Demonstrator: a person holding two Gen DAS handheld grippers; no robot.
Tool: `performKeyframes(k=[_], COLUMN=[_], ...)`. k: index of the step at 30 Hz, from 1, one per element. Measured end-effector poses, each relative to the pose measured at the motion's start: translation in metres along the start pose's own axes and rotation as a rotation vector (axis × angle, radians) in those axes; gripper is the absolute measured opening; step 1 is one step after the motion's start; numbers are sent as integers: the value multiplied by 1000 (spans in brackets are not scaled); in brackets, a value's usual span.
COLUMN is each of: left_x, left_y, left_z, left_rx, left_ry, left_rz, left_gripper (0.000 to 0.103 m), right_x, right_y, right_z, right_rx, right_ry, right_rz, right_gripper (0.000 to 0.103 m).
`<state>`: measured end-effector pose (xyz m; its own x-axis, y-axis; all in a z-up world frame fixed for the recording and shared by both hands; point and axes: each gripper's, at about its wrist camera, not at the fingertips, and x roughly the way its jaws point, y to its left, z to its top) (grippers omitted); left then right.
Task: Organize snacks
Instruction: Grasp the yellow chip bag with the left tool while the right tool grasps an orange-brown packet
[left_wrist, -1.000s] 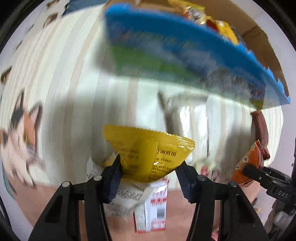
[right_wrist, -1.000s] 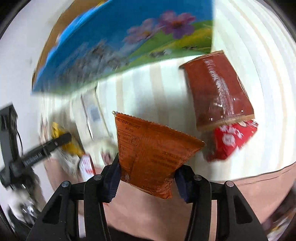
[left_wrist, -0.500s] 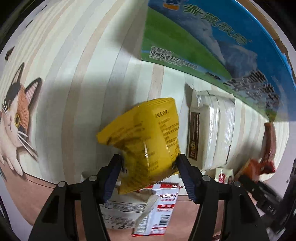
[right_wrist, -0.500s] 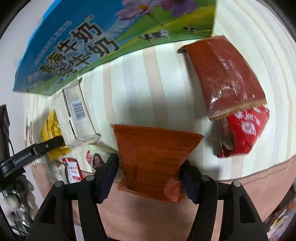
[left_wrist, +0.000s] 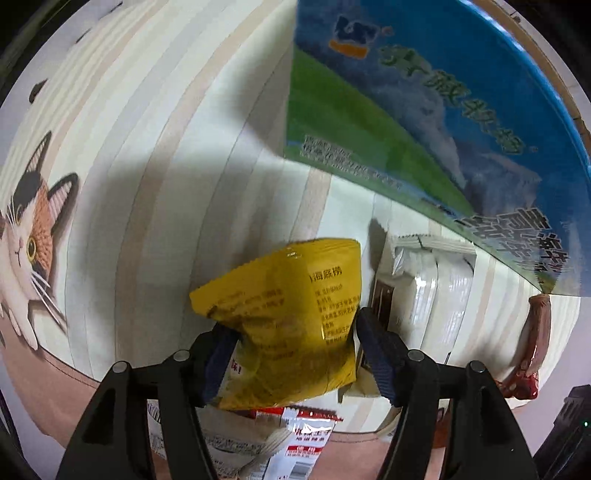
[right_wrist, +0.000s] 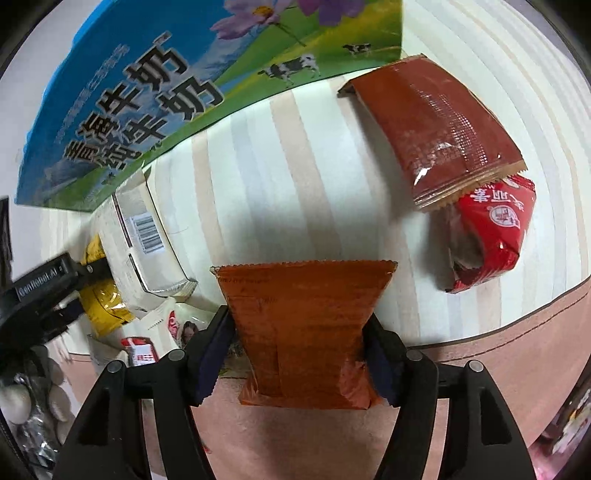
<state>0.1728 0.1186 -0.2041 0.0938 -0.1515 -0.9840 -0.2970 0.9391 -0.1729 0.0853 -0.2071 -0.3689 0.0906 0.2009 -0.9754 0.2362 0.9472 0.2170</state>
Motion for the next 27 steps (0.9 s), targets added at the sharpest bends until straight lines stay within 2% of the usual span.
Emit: performKeyframes(k=[2, 4, 6, 11, 14, 16, 20, 24, 27], left_x=[-8, -13, -18, -41, -56, -67, -103, -142, -162], left_y=[-12, -25, -25, -20, -31, -47, -56, -54, -75], left_z=[-4, -22, -34, -64, -84, -110, -135, -140, -133], left_rx=[31, 81, 122, 165, 179, 182, 222, 266, 303], left_ry=[-21, -45, -60, -101, -120, -128, -173, -217, -260], left_rz=[29, 62, 95, 116, 104, 89, 44, 3, -7], left_gripper=[56, 50, 49, 48, 48, 48, 48, 48, 48], right_x=[4, 3, 2, -10, -31, -46, -80, -106, -134], right_y=[8, 11, 12, 9, 7, 10, 20, 25, 21], right_z=[-6, -13, -22, -39, -48, -49, -52, -41, -43], right_rx=[-36, -67, -85, -105, -129, -136, -164, -187, -205], right_ry=[-17, -38, -51, -78, -109, -125, -174, -214, -245], right_rz=[-24, -38, -34, -3, 15, 34, 79, 115, 134], right_gripper=[67, 55, 53, 51, 51, 51, 51, 51, 51])
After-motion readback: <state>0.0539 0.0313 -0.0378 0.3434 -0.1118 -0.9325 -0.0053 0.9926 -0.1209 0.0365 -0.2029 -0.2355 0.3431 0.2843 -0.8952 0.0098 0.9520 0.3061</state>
